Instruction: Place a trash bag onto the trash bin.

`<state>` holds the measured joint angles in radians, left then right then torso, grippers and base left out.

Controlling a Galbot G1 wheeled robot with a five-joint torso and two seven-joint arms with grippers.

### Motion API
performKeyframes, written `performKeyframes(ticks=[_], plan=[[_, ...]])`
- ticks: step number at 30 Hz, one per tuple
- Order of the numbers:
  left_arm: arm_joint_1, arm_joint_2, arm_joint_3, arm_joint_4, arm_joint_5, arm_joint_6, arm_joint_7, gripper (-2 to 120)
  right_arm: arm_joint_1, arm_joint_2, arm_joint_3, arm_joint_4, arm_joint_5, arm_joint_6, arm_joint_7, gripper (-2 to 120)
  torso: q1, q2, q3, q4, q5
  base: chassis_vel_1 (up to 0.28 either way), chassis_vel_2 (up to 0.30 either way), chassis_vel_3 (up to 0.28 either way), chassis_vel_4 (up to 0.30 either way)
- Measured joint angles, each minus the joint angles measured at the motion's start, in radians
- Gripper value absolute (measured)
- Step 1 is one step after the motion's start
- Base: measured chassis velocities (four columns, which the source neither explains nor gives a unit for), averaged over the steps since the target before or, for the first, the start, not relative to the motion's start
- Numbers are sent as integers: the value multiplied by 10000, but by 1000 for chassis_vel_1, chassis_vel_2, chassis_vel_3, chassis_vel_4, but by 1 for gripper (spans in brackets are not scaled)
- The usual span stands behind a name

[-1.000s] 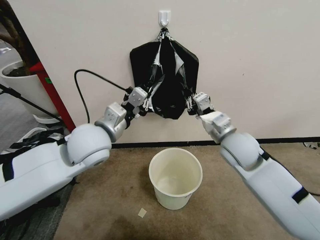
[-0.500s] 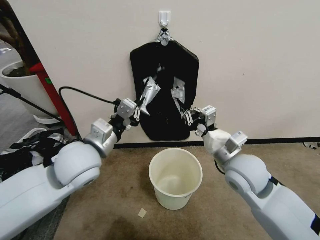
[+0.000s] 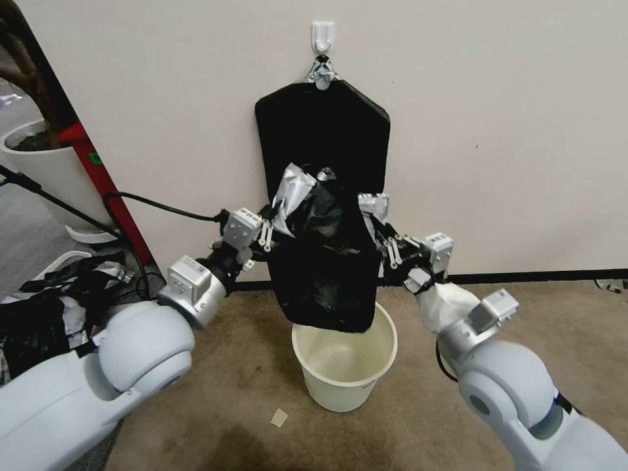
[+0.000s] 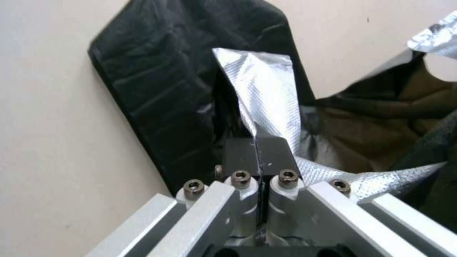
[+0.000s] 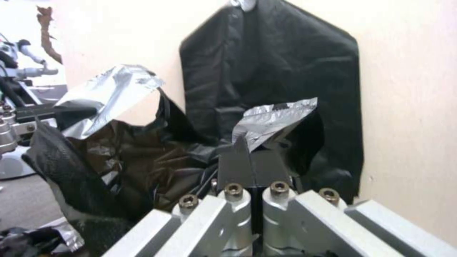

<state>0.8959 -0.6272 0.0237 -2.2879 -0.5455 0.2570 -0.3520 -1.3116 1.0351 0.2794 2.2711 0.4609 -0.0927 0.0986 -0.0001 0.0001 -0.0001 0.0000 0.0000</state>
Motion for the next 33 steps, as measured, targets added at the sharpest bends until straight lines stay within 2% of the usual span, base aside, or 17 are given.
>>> performKeyframes(ticks=[11,13,23,33], plan=[[122,-784,666,468,330,147,-46,0,-855,621,380,-575,-276,404,72,0,0,0,0,0,0,0,0,0,0],[241,-969,996,544,393,212,-106,0,-1165,752,476,-715,-291,510,93,0,0,0,0,0,0,0,0,0,0],[771,-1348,1605,337,402,434,-258,0,-2448,842,1006,-434,-348,682,188,0,0,0,0,0,0,0,0,0,0],[893,-1828,2059,912,524,486,-468,0,-2462,889,1134,-453,-252,703,315,0,0,-1,0,1,-3,0,0,0,0]])
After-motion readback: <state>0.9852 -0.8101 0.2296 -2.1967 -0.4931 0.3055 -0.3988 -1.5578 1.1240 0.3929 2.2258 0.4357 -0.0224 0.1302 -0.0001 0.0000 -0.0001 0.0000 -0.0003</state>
